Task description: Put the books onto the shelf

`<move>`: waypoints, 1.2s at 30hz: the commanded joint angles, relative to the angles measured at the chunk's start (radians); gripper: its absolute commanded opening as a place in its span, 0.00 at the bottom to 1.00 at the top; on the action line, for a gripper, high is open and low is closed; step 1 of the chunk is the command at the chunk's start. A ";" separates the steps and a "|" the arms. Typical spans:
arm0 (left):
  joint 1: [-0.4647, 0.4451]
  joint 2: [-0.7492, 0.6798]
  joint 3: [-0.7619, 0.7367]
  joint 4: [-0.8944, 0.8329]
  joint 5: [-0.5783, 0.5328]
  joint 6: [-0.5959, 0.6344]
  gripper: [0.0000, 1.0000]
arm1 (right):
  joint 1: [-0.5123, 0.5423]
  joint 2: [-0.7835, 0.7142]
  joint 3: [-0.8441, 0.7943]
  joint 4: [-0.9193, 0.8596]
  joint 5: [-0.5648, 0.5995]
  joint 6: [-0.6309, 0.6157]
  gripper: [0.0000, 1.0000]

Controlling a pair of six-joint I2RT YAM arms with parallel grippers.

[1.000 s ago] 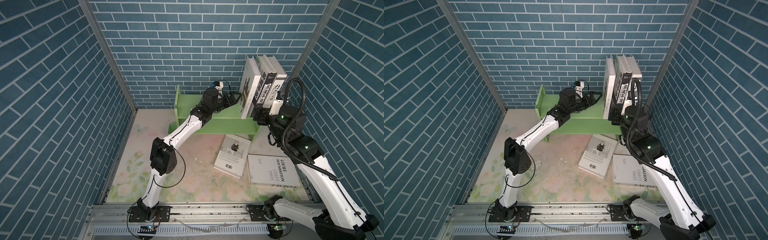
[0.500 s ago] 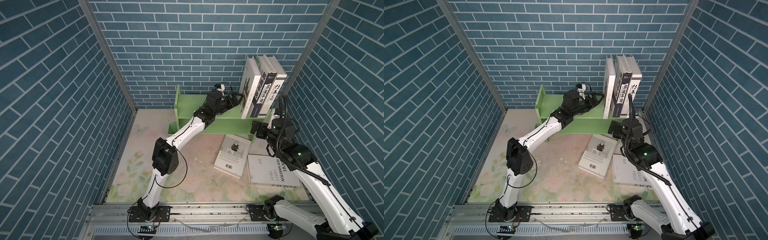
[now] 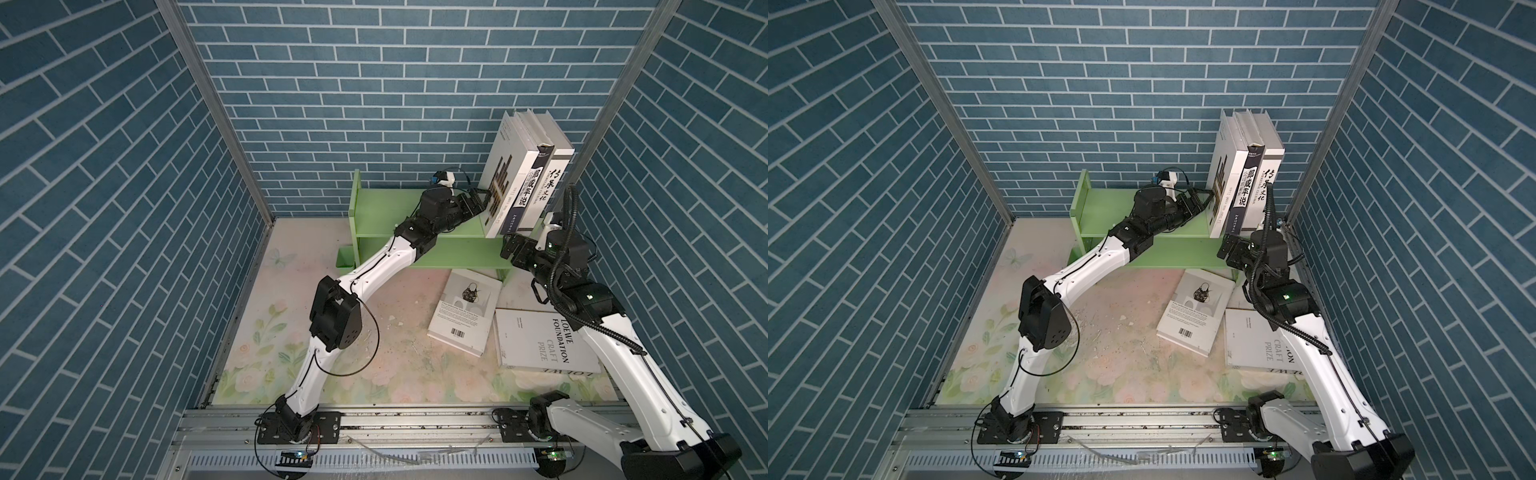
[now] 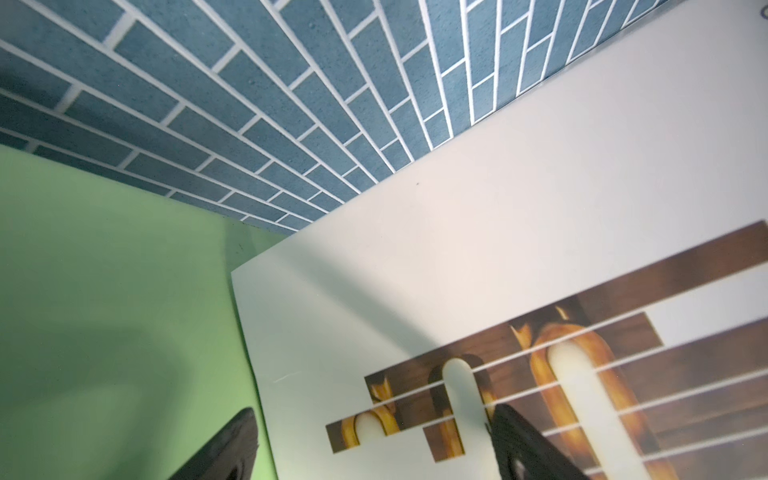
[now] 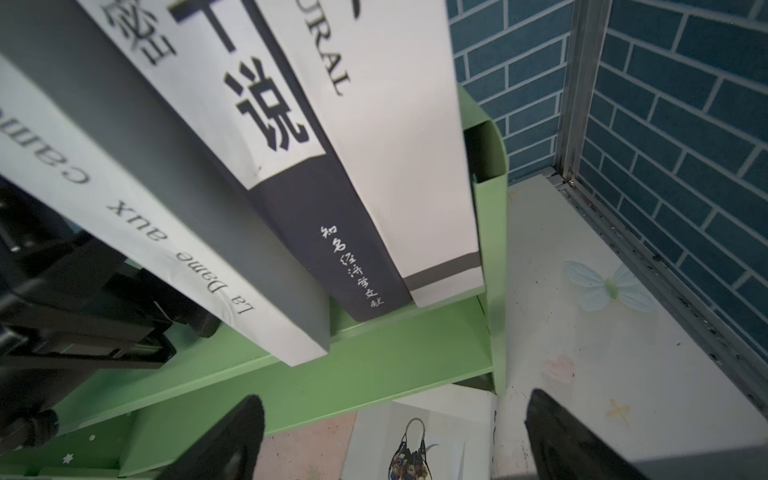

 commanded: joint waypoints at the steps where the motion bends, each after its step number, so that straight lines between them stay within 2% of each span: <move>1: -0.004 0.041 0.018 -0.014 -0.012 -0.015 0.90 | -0.005 0.018 -0.002 0.059 -0.073 0.045 0.98; 10: 0.000 0.134 0.151 -0.041 0.023 -0.044 0.90 | -0.019 0.043 -0.029 0.086 -0.050 0.084 0.97; 24: 0.010 0.196 0.158 0.101 0.062 -0.148 0.89 | -0.035 0.043 -0.056 0.070 0.013 0.148 0.95; 33: 0.024 0.189 0.114 0.173 0.084 -0.170 0.88 | -0.042 0.079 -0.069 0.146 -0.033 0.175 0.95; 36: 0.028 0.177 0.081 0.212 0.087 -0.180 0.89 | -0.048 0.073 -0.082 0.193 -0.095 0.159 0.95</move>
